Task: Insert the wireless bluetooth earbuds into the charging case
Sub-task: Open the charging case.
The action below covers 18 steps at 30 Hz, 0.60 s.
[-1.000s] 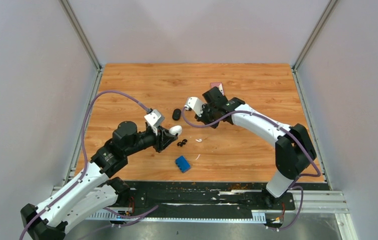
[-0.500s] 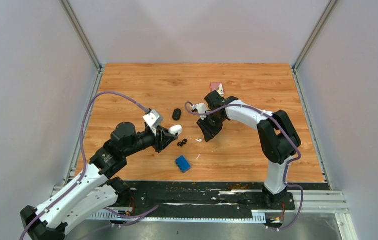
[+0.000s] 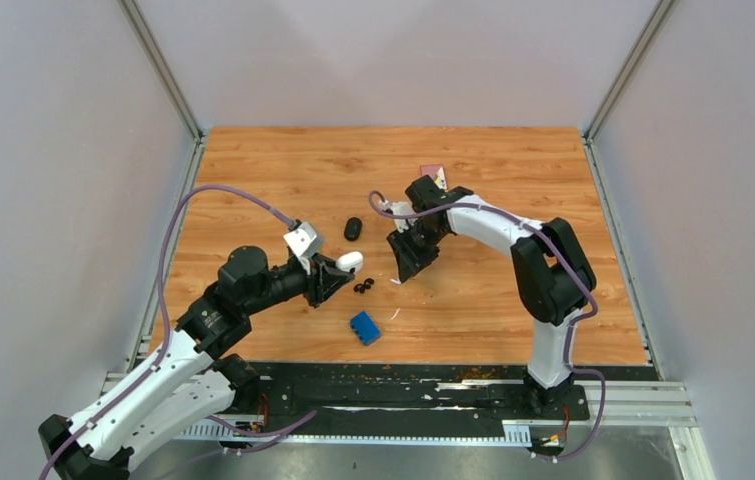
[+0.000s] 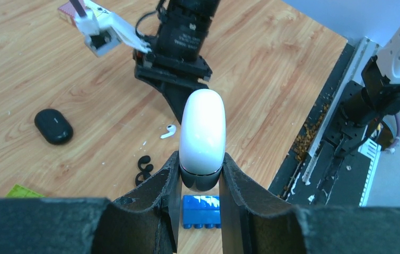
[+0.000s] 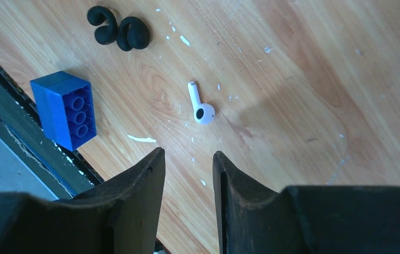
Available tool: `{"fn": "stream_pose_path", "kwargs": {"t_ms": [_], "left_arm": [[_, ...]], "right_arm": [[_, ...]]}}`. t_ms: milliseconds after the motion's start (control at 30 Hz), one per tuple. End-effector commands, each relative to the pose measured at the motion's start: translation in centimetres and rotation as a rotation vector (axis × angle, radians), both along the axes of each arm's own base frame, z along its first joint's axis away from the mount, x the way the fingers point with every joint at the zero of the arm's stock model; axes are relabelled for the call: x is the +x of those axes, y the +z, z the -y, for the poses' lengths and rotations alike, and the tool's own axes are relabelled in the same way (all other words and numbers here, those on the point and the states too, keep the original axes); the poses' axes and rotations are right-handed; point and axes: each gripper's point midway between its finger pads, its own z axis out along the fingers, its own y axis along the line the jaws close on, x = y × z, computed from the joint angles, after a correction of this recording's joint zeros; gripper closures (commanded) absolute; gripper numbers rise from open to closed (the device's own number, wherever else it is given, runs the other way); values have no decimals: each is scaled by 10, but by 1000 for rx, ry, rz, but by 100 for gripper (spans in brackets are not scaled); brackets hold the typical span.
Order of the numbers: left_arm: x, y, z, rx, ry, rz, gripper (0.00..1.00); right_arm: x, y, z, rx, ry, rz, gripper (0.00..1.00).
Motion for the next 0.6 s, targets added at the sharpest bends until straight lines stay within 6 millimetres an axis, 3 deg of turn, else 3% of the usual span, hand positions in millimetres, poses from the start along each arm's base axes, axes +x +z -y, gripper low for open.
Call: {"fn": "stream_pose_path", "kwargs": {"t_ms": [0,67,167,367,467,567], "left_arm": [[-16,7,11,-21,-139,91,100],[-30,6,19,-42,-244,126,100],[-39,-3,26,-39,-329,142,100],[-47,-13,44,-53,-461,126,100],[-46,-17,54,-75,-506,107,100],[-45,-14,64,-119,-544,123,100]], "right_arm": [[27,69,5,141,8,195,62],[27,99,14,207,63,271,62],[11,135,25,282,202,364,61],[-51,208,35,483,507,499,57],[-81,228,35,582,617,518,52],[-93,239,32,631,654,539,36]]}}
